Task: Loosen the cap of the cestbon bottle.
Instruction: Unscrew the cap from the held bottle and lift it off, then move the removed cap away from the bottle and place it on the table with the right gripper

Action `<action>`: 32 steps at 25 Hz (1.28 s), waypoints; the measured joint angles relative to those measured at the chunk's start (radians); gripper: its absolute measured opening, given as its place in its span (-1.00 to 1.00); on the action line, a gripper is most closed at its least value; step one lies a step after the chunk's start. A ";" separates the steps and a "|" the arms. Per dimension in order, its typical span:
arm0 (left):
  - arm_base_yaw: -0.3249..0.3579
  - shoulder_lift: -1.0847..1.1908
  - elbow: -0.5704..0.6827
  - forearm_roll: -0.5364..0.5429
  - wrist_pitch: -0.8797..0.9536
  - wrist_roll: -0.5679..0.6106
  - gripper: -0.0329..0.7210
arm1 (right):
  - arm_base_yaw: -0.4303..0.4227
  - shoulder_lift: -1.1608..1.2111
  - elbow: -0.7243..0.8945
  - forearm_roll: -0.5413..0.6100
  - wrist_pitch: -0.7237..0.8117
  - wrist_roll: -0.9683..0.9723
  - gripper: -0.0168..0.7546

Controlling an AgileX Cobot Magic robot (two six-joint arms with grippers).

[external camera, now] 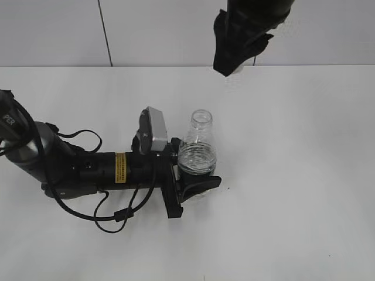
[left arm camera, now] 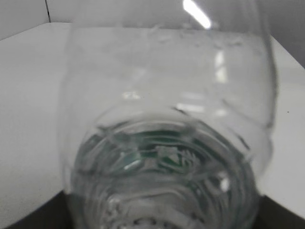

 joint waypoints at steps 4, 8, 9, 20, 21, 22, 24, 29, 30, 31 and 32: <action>0.000 0.000 0.000 0.004 -0.001 0.000 0.15 | 0.000 0.000 0.000 -0.129 0.000 0.383 -0.20; 0.000 0.000 0.000 0.010 -0.002 0.000 0.15 | -0.020 0.000 0.001 -0.188 0.000 0.525 -0.20; 0.000 0.000 0.000 0.010 -0.002 0.000 0.15 | -0.033 0.000 0.004 -0.188 0.000 0.536 -0.20; 0.000 0.000 0.000 0.010 -0.003 0.000 0.15 | -0.305 -0.002 0.339 -0.016 -0.226 0.502 -0.20; 0.000 0.000 0.000 0.010 -0.003 0.000 0.15 | -0.321 -0.002 0.371 -0.011 -0.258 0.501 -0.20; 0.000 0.000 0.000 0.007 -0.003 0.000 0.15 | -0.338 0.000 0.406 -0.010 -0.292 0.500 -0.20; -0.001 0.000 0.000 -0.003 -0.002 0.000 0.15 | -0.360 0.016 0.460 -0.019 -0.340 0.500 -0.20; -0.002 0.000 0.000 -0.017 0.000 0.000 0.15 | -0.376 0.117 0.507 -0.054 -0.416 0.502 -0.20; -0.002 0.000 0.000 -0.019 0.000 0.000 0.15 | -0.376 0.135 0.507 -0.062 -0.436 0.502 -0.20; -0.002 0.000 0.000 -0.019 0.000 0.000 0.15 | -0.376 0.148 0.507 -0.063 -0.454 0.502 -0.20; -0.002 0.000 0.000 -0.019 0.001 0.000 0.15 | -0.376 0.163 0.507 -0.065 -0.475 0.502 -0.20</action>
